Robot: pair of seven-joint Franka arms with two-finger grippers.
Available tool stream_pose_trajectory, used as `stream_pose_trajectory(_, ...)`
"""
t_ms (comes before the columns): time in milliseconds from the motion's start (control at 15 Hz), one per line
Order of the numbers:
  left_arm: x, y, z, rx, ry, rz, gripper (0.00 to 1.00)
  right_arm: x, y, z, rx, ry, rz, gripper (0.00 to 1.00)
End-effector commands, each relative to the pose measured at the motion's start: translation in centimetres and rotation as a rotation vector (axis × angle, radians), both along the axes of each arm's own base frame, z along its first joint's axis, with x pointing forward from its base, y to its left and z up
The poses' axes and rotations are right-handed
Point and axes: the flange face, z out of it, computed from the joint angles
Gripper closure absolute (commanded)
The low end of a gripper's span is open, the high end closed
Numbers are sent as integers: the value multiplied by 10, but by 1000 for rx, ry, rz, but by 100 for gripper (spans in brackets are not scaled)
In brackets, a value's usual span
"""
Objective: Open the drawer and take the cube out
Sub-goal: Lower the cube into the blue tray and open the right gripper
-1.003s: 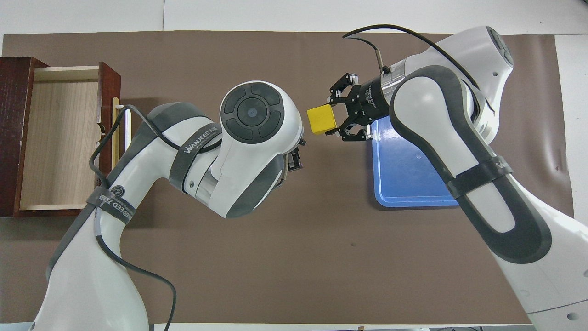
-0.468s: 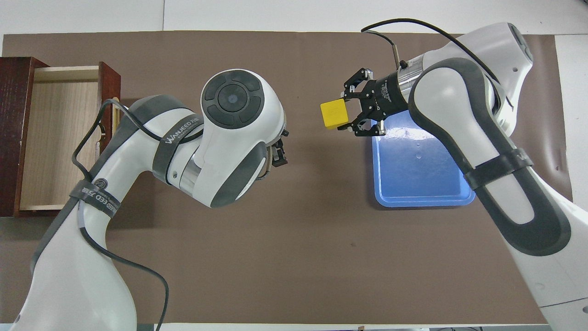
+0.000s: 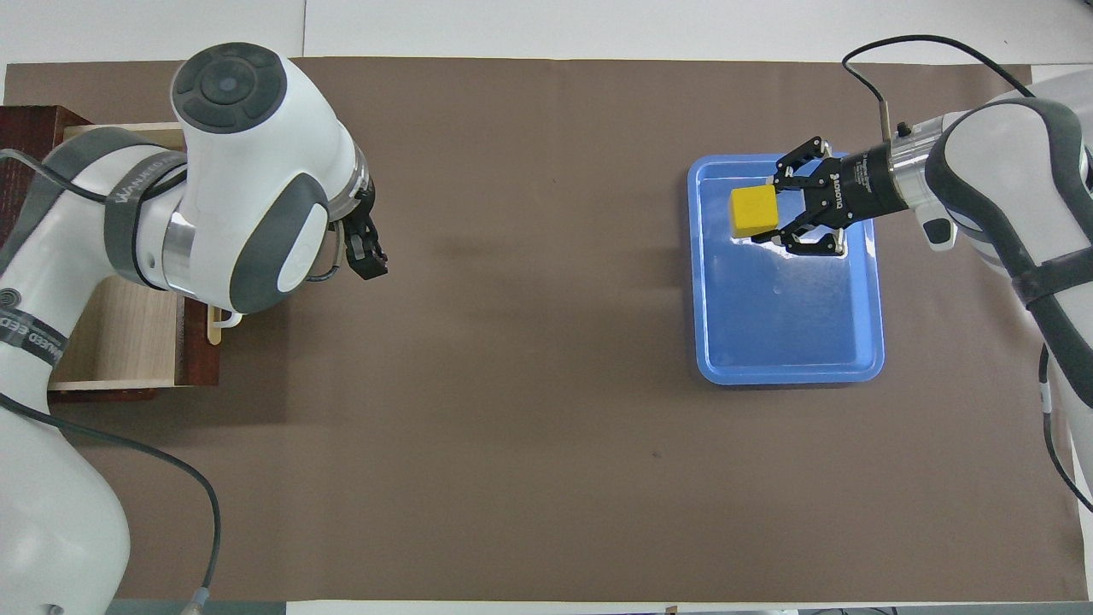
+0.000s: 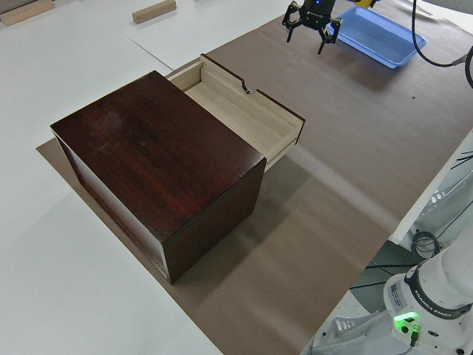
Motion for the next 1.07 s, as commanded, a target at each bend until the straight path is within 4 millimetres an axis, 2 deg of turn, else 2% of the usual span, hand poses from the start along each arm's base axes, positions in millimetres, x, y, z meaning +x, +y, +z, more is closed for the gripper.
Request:
stream_pose_trajectory(0, 2, 42, 2, 21, 28, -33, 0, -43, -33, -28, 1, -32, 72, 100)
stream_pose_trajectory(134, 10, 74, 0, 22, 39, -46, 0, -55, -60, -40, -19, -49, 107, 100)
stream_pose_trajectory(334, 14, 112, -5, 54, 47, -76, 0, -70, -80, -52, -12, -58, 140, 100)
stream_pose_trajectory(401, 11, 115, -10, 65, 56, -98, 0, -74, -87, -54, -13, -55, 138, 100)
stream_pose_trajectory(602, 14, 138, -11, 83, 69, -164, 0, -85, -87, -64, -15, -48, 150, 100)
stream_pose_trajectory(669, 16, 152, -10, 86, 73, -191, 0, -88, -85, -67, -16, -52, 169, 100)
stream_pose_trajectory(802, 18, 164, -10, 84, 74, -191, 0, -92, -87, -74, -30, -55, 176, 100)
stream_pose_trajectory(1003, 19, 177, -11, 82, 84, -225, 0, -92, -91, -75, -42, -48, 149, 100)
